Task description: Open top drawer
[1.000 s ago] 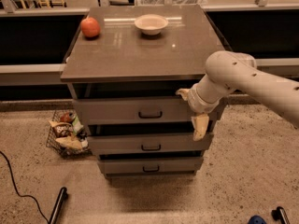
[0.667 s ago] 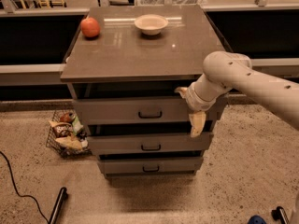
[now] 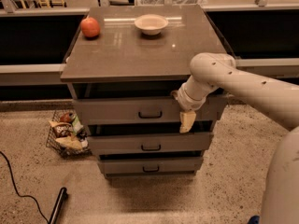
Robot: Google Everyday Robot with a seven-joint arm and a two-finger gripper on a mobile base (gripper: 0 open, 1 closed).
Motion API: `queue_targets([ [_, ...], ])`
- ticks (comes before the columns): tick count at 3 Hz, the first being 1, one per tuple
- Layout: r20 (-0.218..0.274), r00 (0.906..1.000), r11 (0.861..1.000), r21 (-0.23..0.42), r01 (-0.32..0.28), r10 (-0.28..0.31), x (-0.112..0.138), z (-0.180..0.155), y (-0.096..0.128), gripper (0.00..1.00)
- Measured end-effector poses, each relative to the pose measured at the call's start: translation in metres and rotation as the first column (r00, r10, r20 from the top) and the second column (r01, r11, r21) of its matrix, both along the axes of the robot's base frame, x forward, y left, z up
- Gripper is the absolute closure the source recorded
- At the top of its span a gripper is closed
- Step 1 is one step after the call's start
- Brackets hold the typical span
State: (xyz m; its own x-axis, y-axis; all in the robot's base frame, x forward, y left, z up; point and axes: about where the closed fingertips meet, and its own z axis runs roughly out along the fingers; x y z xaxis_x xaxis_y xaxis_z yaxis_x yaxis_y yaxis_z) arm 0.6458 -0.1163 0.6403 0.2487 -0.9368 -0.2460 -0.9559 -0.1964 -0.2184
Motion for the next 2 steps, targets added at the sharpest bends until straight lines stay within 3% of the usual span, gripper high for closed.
queue_targets([
  [2, -0.021, 0.9998, 1.000, -0.011, -0.003, 0.003, -0.0089, 0.0044, 0.0077, 0.65],
])
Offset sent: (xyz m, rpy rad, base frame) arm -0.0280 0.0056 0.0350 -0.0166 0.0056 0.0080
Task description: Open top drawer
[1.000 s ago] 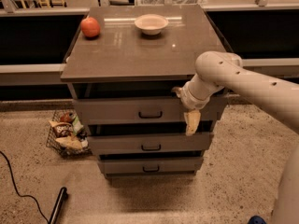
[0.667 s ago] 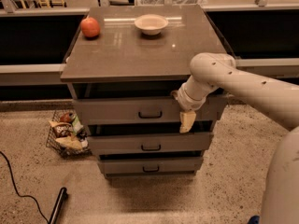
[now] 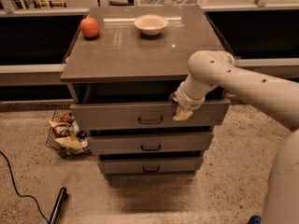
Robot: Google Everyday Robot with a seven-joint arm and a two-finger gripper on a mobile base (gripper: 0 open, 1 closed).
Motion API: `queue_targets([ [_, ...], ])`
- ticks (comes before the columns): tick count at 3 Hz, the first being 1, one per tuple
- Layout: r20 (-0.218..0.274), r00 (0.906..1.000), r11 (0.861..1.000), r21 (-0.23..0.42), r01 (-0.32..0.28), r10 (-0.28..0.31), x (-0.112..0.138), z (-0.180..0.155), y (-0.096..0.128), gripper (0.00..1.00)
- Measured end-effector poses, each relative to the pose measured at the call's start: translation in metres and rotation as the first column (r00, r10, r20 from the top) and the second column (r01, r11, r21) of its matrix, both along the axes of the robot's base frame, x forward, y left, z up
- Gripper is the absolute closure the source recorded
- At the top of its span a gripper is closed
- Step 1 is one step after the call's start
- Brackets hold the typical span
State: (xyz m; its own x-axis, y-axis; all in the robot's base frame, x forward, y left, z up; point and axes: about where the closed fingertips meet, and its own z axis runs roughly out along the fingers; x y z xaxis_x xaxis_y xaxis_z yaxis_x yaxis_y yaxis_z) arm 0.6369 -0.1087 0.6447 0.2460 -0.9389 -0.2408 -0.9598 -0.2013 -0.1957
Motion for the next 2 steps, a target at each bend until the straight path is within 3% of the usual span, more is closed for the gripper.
queue_targets([
  [1, 0.000, 1.0000, 1.000, 0.000, 0.000, 0.000, 0.001, 0.002, 0.000, 0.88],
  [2, -0.010, 0.9998, 1.000, 0.019, -0.015, 0.015, -0.009, 0.015, -0.003, 1.00],
])
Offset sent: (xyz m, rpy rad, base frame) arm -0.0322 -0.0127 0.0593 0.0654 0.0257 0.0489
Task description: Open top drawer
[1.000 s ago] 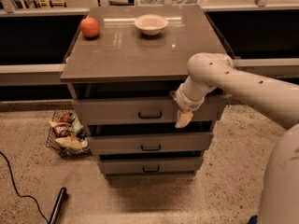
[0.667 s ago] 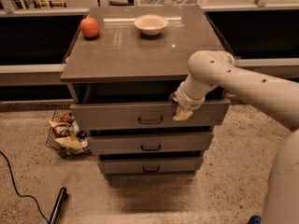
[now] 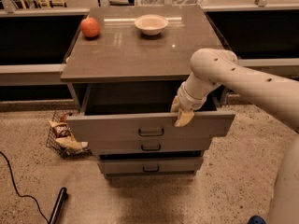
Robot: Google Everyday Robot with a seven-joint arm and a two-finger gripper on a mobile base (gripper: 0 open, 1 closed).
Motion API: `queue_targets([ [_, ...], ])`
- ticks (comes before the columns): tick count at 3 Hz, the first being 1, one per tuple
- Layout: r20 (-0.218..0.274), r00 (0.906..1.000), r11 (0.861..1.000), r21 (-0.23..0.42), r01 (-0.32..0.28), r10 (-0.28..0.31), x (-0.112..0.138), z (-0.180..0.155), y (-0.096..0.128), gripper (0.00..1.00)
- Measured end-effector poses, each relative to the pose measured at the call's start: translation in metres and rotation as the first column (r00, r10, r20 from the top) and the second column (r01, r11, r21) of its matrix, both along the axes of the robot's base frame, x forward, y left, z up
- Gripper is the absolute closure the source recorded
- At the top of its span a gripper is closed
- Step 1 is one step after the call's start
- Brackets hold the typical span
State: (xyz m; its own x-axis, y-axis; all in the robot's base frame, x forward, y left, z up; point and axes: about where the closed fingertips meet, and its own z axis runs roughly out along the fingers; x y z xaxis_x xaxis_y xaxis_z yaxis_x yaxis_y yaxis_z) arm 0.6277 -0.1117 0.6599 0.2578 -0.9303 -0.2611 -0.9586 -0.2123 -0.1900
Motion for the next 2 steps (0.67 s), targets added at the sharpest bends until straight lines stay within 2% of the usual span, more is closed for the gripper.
queue_targets([
  [1, 0.000, 1.0000, 1.000, 0.000, 0.000, 0.000, 0.0000, -0.0004, 0.0000, 0.81],
  [2, 0.000, 1.0000, 1.000, 0.000, 0.000, 0.000, 0.0000, -0.0004, 0.0000, 0.58],
])
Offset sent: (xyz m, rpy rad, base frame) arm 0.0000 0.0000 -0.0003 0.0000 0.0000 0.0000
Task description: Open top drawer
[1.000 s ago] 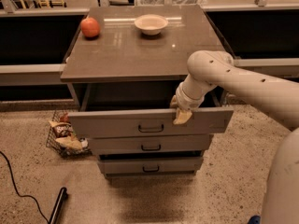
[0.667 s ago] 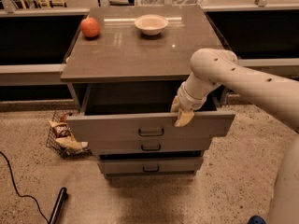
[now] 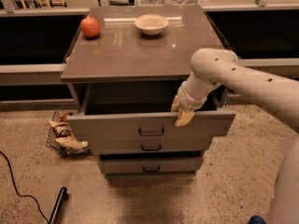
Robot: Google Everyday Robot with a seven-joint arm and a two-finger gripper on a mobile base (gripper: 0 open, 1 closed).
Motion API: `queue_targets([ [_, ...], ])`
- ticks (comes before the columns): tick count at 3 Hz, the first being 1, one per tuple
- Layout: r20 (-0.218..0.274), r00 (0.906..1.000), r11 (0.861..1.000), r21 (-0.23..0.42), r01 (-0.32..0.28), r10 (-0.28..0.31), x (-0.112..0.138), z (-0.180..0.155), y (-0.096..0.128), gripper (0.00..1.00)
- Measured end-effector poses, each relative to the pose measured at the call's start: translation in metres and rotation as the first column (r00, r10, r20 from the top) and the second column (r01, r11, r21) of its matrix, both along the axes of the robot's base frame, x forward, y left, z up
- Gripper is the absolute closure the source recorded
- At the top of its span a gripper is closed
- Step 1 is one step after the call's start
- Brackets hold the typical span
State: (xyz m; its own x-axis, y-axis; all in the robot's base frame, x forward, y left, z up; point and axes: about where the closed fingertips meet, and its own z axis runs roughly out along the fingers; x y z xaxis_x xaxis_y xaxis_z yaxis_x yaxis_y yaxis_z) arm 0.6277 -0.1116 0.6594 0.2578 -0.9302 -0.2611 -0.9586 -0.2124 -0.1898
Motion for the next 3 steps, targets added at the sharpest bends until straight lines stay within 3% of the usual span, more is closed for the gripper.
queue_targets([
  [2, 0.000, 1.0000, 1.000, 0.000, 0.000, 0.000, 0.000, 0.000, 0.000, 0.11],
  [3, -0.045, 0.9989, 1.000, 0.004, -0.013, 0.013, -0.011, -0.005, 0.001, 0.00],
])
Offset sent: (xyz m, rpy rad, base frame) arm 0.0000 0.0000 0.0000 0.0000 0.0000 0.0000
